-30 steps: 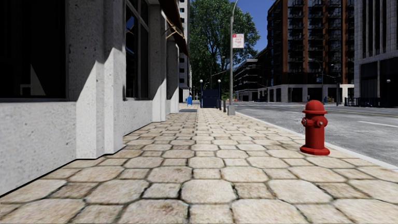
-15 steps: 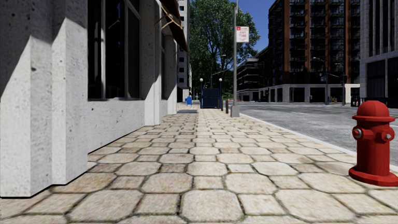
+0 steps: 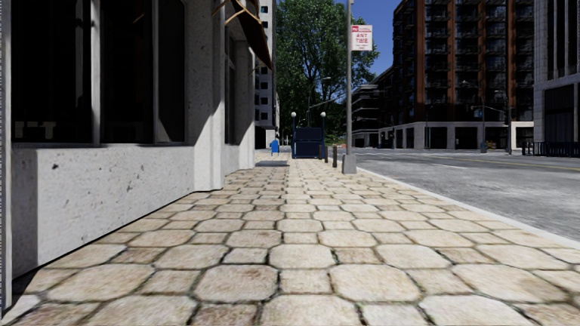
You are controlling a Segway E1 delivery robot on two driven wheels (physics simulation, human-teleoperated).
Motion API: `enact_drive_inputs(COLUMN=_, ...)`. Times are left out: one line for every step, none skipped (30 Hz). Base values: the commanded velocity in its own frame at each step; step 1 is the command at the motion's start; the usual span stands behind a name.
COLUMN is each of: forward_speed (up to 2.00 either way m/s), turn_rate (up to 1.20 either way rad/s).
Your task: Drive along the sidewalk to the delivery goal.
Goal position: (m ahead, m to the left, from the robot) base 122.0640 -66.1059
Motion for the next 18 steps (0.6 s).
enact_drive_inputs(forward_speed=2.0, turn_rate=0.0)
enact_drive_inputs(forward_speed=2.0, turn_rate=0.0)
enact_drive_inputs(forward_speed=2.0, turn_rate=0.0)
enact_drive_inputs(forward_speed=2.0, turn_rate=0.0)
enact_drive_inputs(forward_speed=2.0, turn_rate=0.0)
enact_drive_inputs(forward_speed=2.0, turn_rate=0.0)
enact_drive_inputs(forward_speed=2.0, turn_rate=0.0)
enact_drive_inputs(forward_speed=2.0, turn_rate=0.0)
enact_drive_inputs(forward_speed=2.0, turn_rate=0.0)
enact_drive_inputs(forward_speed=2.0, turn_rate=0.0)
enact_drive_inputs(forward_speed=2.0, turn_rate=0.0)
enact_drive_inputs(forward_speed=2.0, turn_rate=0.0)
enact_drive_inputs(forward_speed=2.0, turn_rate=0.0)
enact_drive_inputs(forward_speed=2.0, turn_rate=0.0)
enact_drive_inputs(forward_speed=2.0, turn_rate=0.0)
enact_drive_inputs(forward_speed=2.0, turn_rate=0.0)
enact_drive_inputs(forward_speed=2.0, turn_rate=0.0)
enact_drive_inputs(forward_speed=2.0, turn_rate=0.0)
